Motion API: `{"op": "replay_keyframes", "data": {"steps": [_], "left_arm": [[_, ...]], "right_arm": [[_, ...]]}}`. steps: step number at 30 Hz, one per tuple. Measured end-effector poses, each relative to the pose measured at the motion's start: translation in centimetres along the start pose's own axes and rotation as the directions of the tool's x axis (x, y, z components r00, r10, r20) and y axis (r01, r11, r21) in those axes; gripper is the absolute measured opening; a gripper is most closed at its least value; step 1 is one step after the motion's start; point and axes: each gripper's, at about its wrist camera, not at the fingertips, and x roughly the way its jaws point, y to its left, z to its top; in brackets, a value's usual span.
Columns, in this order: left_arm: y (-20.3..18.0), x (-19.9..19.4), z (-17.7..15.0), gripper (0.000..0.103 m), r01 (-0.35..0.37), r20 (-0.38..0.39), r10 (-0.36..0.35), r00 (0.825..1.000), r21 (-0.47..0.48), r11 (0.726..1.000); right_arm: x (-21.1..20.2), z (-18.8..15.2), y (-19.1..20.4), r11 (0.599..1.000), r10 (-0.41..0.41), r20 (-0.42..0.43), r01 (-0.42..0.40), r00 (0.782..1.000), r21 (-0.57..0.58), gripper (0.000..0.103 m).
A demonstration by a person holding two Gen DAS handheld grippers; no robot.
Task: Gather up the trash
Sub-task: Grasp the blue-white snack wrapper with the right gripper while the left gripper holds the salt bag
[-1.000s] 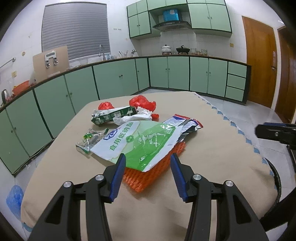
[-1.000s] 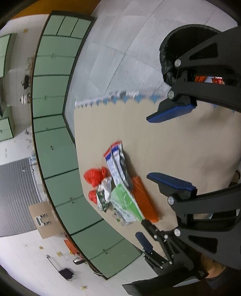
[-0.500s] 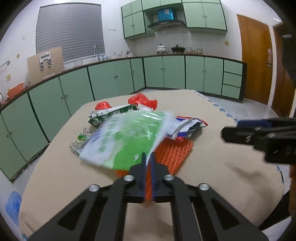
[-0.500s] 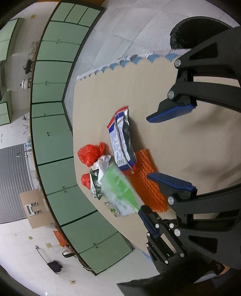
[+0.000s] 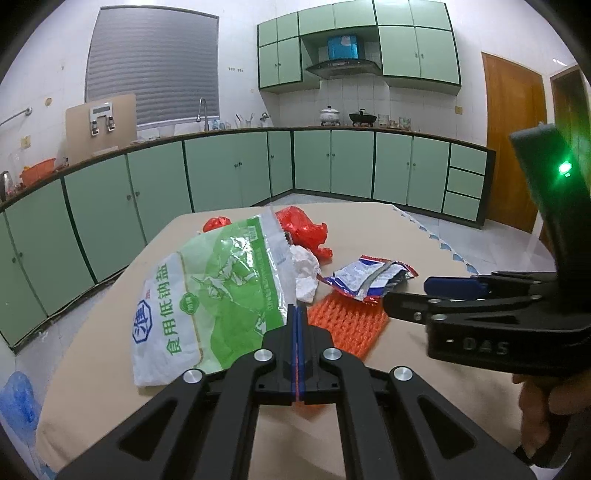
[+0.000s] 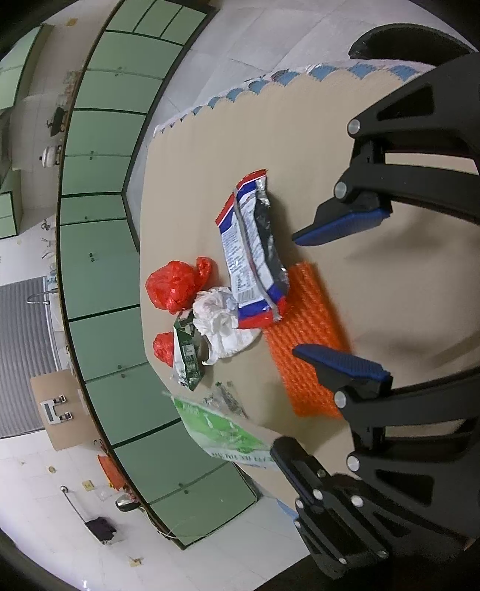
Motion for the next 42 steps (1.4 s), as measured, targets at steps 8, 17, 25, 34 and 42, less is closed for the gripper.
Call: {"op": "replay_keyframes", "data": {"steps": [8,17,25,34,42], "left_arm": [[0.9,1.0,0.7,0.0,0.007,0.005,-0.007,1.0,0.014,1.0],[1.2,1.5,0.4,0.0,0.024,-0.006,-0.024,1.0,0.001,1.0],[1.3,1.1,0.8,0.0,0.031,0.001,-0.031,1.0,-0.001,1.0],[1.8,1.0,0.4,0.0,0.028,0.004,-0.028,1.0,0.004,1.0],[2.3,1.8,0.4,0.0,0.03,-0.005,-0.03,1.0,0.003,1.0]], "right_arm": [[2.8,0.8,0.7,1.0,-0.019,-0.009,0.019,1.0,-0.014,0.052],[3.7,1.1,0.3,1.0,0.009,-0.023,-0.009,1.0,-0.023,0.0],[2.5,1.7,0.0,0.999,0.044,-0.022,-0.044,0.999,-0.016,0.0],[3.2,2.3,1.1,0.999,-0.008,0.01,0.008,1.0,-0.035,0.052],[4.9,2.6,2.0,0.998,-0.037,0.019,0.038,0.999,-0.053,0.052]]}}
